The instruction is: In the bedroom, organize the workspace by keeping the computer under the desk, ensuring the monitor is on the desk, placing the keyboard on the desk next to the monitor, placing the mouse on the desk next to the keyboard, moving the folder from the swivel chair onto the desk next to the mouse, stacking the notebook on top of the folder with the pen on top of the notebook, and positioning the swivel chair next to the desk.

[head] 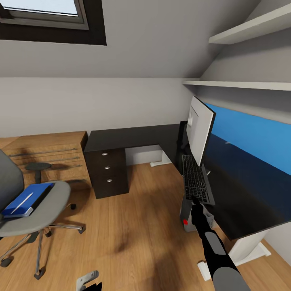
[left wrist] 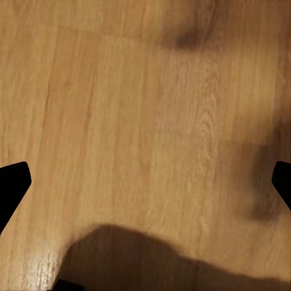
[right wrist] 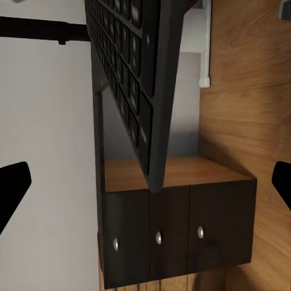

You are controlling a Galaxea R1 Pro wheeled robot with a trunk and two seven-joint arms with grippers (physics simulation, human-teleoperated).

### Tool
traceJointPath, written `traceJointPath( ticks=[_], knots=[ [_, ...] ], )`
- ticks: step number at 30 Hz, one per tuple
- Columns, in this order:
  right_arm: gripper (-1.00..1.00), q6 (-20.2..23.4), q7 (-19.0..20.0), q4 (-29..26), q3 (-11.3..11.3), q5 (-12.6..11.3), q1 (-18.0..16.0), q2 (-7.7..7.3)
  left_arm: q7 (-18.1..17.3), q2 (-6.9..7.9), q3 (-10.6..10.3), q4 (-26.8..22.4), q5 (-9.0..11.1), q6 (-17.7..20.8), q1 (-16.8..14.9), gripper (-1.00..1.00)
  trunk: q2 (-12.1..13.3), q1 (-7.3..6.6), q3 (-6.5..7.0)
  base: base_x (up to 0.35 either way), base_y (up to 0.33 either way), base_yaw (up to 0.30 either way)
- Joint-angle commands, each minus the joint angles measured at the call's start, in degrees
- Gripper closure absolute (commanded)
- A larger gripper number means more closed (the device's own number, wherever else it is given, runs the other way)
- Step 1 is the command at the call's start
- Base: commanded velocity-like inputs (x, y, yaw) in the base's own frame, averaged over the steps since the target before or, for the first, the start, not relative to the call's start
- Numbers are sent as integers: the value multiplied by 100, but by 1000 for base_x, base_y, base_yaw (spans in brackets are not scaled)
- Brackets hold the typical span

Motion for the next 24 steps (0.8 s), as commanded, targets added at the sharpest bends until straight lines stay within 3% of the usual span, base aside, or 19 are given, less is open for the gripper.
traceJointPath(
  ticks=[1,14,24],
  knots=[
    [-100,59,22,-2,-36,-55,-6,7,12,-1,-4,2,53,-16,-3,-100,-3,0,-5,4,0,0],
    [-100,59,22,-10,-76,-55,-6,6,9,-1,-3,2,53,-20,-3,-100,-3,0,-5,121,0,0],
    [-100,59,22,-11,-148,-55,-6,3,13,-1,-4,2,53,-16,-3,-100,-3,0,-5,24,0,0]
  ],
)
